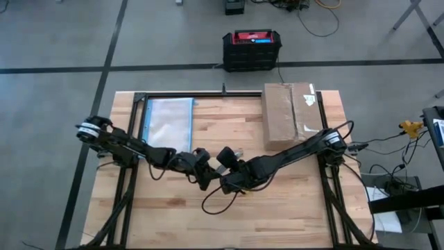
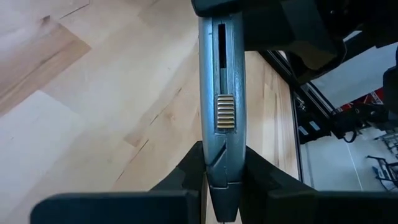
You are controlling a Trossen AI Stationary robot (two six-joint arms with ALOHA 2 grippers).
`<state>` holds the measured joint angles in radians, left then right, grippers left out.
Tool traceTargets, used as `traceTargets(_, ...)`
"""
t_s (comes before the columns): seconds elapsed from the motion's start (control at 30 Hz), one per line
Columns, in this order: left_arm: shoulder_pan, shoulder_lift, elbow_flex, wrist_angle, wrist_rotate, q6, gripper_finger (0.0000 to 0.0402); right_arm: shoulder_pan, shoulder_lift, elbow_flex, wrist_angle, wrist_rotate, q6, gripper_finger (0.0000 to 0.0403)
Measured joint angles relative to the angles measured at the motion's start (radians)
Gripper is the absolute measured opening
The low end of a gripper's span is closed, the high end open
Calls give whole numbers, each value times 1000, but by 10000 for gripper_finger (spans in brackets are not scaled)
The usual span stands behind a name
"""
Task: Unpack boxes
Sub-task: Open the cardboard box using the gray cutter
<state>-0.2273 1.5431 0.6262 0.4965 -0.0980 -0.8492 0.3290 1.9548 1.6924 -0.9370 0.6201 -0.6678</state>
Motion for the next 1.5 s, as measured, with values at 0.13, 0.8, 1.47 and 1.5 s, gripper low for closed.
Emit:
traceTargets(0.13,-8,-24,0,-5,-18,16,34,0,-1,0,7,0,-11,154)
traceTargets(0.8,-34,-39,0,-19,-25,70,98,-6,-1,1,34,-1,-135,109)
traceTargets(1.47,-35,-28,0,-18,-73,16,51,-7,5,0,74,-18,-181,109)
traceTargets(1.5,-35,-28,0,-18,-72,16,39,-7,5,0,72,-19,-181,109)
